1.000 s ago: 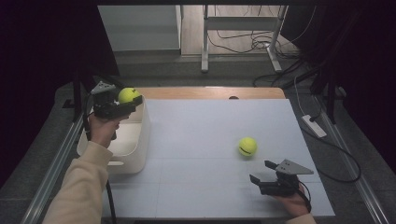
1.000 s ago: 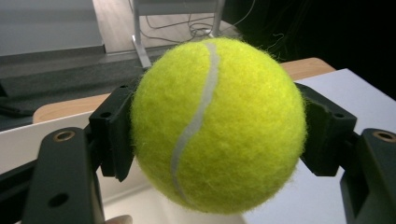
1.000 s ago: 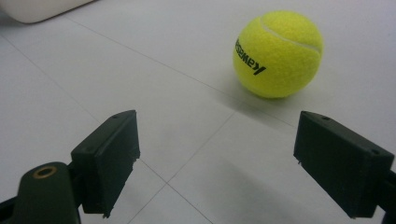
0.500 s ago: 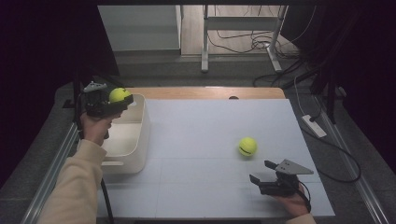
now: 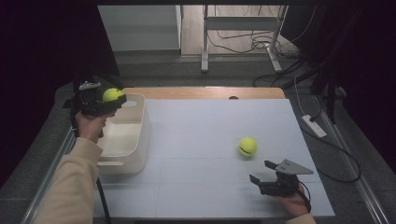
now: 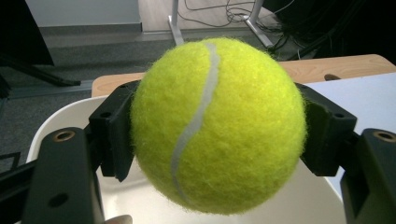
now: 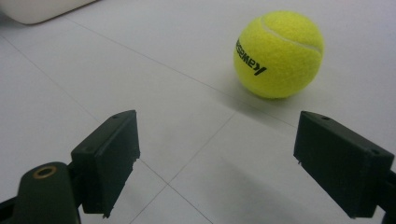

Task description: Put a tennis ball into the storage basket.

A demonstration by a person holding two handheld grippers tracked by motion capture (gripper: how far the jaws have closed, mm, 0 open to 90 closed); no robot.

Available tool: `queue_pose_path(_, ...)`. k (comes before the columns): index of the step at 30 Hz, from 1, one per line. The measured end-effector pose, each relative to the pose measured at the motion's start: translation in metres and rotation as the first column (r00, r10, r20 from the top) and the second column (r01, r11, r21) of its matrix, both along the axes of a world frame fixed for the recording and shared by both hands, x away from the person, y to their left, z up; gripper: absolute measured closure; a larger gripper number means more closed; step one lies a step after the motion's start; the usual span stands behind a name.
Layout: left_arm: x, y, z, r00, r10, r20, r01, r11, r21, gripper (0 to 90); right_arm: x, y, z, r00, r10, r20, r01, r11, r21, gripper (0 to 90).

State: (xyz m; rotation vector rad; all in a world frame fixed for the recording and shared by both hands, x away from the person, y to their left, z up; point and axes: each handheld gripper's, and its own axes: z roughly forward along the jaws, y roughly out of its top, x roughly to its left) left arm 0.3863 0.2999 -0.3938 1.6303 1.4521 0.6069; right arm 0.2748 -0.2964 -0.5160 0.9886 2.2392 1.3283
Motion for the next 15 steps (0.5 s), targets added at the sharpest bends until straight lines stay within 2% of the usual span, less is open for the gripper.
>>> queue_pose_path(8, 0.006, 0.002, -0.005, 0.9996, 0.016, -0.025, -0.015, 0.9994, 0.032, 26.1, 0.0, 0.0, 0.0, 1.0, 0.002, 0.0, -0.002, 1.0, 0.001, 14.1)
queue_pose_path(12, 0.008, 0.002, -0.008, 0.998, 0.03, -0.056, -0.026, 0.998, 0.057, 26.1, 0.0, 0.0, 0.0, 1.0, 0.0, 0.0, 0.0, 1.0, 0.001, 14.1)
queue_pose_path(15, 0.01, 0.003, -0.011, 0.9965, 0.032, -0.078, -0.028, 0.9978, 0.061, 26.0, 0.0, 0.0, 0.0, 1.0, 0.002, 0.0, -0.002, 1.0, -0.002, 14.1)
